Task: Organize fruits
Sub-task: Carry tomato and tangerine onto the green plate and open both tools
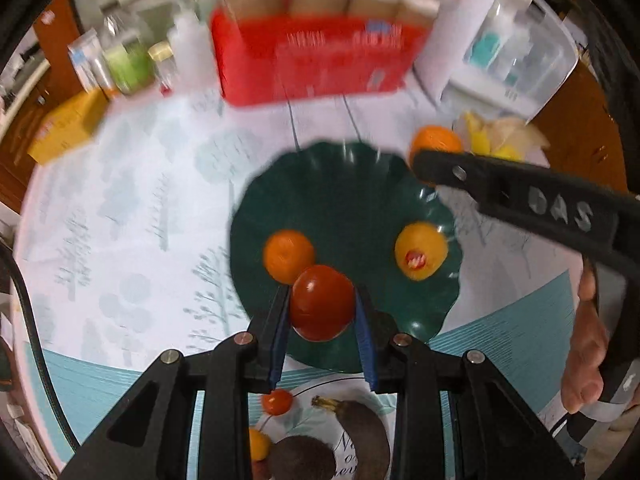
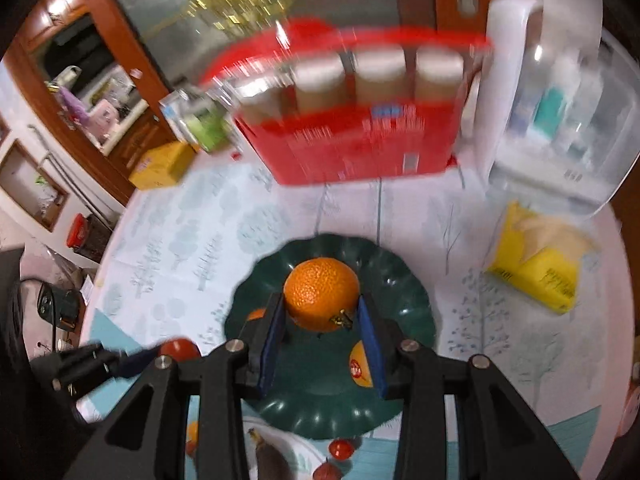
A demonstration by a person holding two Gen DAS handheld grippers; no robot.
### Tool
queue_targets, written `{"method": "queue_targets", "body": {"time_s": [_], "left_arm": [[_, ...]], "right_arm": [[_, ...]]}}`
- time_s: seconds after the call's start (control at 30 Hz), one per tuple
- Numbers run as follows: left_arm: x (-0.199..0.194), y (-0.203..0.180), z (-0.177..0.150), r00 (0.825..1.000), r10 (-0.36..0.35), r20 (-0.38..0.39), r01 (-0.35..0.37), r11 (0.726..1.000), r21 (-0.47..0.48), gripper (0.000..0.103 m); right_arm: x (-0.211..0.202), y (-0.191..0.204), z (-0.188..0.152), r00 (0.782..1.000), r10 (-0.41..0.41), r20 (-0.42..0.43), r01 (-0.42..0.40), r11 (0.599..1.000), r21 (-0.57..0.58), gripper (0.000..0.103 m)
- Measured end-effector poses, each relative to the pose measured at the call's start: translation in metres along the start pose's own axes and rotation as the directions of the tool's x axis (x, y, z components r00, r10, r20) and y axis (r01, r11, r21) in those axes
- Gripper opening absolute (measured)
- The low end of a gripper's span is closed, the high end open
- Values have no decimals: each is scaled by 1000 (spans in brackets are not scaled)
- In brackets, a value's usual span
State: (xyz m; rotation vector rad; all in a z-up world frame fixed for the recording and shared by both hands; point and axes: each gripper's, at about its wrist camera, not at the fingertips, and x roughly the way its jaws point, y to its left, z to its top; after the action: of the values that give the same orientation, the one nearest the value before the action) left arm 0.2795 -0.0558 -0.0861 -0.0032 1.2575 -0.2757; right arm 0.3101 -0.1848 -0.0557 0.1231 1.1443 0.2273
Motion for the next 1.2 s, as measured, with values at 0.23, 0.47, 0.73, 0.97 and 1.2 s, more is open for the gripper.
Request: {"method": "queue_targets", "body": {"time_s": [0.23, 0.47, 0.73, 0.97, 1.2], "left_arm": [[63, -14, -13, 995, -44, -89, 45, 999, 12, 29], [89, -17, -16, 994, -42, -99, 43, 999, 1, 31], [85, -7, -18, 996, -63, -67, 60, 997, -53, 72], [73, -6, -16, 997, -63, -52, 59, 996, -73, 72], [47, 11, -23, 998, -55, -22, 53, 994, -93, 72]], "right_arm": [[77, -19, -11, 992, -26, -120, 29, 999, 24, 37], [106, -17, -20, 986, -50, -160, 50, 999, -3, 39], [99, -14, -25, 992, -33, -120, 30, 999, -27, 44], [85, -9, -29, 996, -17, -89, 14, 1000, -26, 44], [67, -3, -31, 998, -22, -63, 20, 999, -36, 44]]}}
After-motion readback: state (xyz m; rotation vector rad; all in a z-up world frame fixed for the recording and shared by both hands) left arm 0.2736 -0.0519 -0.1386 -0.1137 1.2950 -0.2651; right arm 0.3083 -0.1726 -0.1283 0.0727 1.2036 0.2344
